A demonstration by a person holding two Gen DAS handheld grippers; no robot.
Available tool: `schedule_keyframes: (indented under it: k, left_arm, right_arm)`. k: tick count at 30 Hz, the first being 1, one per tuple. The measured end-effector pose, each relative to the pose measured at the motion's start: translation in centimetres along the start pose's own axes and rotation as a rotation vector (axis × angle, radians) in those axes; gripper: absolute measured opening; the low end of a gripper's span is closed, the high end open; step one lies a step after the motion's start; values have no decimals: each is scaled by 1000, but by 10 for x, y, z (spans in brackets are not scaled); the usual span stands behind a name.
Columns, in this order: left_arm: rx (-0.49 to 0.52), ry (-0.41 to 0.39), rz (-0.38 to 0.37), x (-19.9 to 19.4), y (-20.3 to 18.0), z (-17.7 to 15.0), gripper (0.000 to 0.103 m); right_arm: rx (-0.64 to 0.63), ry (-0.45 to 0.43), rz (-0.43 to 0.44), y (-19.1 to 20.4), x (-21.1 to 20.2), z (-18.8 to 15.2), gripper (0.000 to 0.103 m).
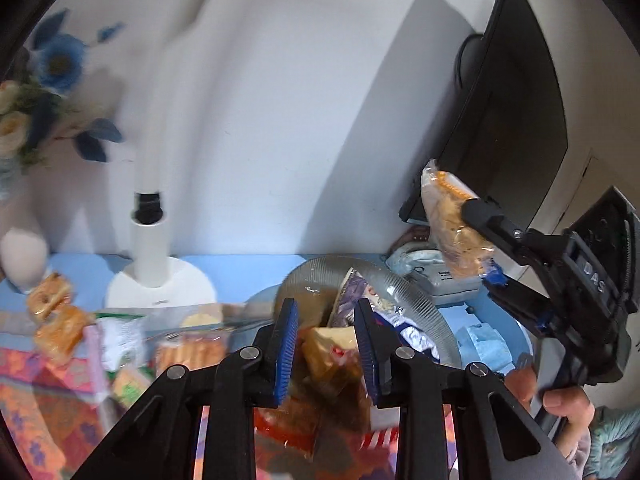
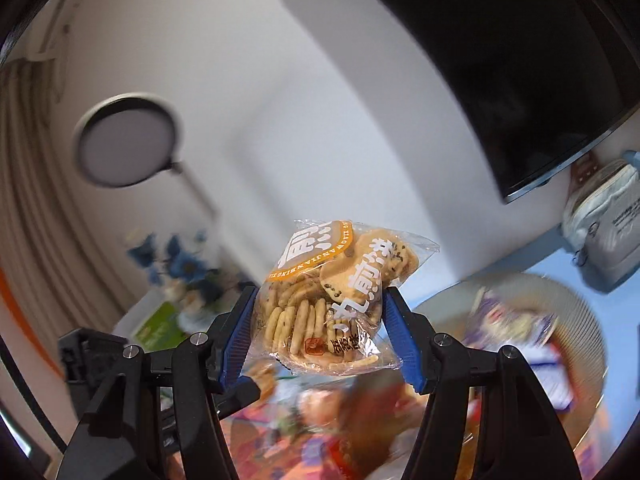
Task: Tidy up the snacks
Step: 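Carry both packs over the amber bowl and open both tools to release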
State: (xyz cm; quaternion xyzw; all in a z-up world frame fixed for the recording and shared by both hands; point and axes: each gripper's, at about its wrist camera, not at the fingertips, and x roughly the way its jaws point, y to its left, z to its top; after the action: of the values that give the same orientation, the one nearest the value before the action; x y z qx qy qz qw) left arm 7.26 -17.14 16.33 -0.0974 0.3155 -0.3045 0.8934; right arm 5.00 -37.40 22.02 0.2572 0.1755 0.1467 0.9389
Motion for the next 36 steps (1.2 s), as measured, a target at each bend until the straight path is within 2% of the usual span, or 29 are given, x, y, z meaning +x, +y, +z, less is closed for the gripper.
schedule_keyframes:
  k: [3,4,6,7,8,12,14,18,21,22,23,24,25,28,32,36]
  left_arm:
    - [-32,58,15,16,10,-8,28]
    - [-19,82,39,19,15,-18,33]
    - [28,118,97,24,23,-42,60]
    - [42,139,113,28,26,-53,82]
    - [49,158,109,33,28,-62,93]
    - [111,271,58,52,27,-94,94]
    - [201,319,36,68,20,-104,94]
    - [293,334,64,89,12,-110,94]
    - [307,340,65,101,12,-109,93]
    - [319,333,67,103,12,-110,74]
    - [337,320,87,103,11,-111,61]
    - [342,315,77,102,12,-111,58]
    - [335,311,67,99,13,-111,55]
    - [343,274,107,82,18,-113,54]
    - [273,216,122,45,35,-106,54]
    - [257,114,159,8,38,-73,54]
  right_arm:
    - [45,13,-37,-28,3,3,61]
    - [51,12,-43,-33,2,2,61]
    - [82,15,-49,-46,1,-4,61]
    - [99,23,-44,-50,1,-8,61]
    - [123,36,-37,-56,2,-13,61]
    - [126,59,-52,-59,5,-24,61]
    - [119,67,-60,-56,8,-26,61]
    - [121,80,-60,-54,11,-31,61]
    - [111,79,-75,-53,11,-32,62]
    - [113,79,-75,-53,12,-31,62]
    - [118,79,-73,-54,12,-31,62]
    - [121,79,-72,-55,12,-31,62]
    - [122,78,-72,-55,12,-31,62]
    - [113,80,-87,-55,12,-30,62]
    - [118,82,-81,-55,10,-30,62]
    - [99,65,-70,-48,8,-16,62]
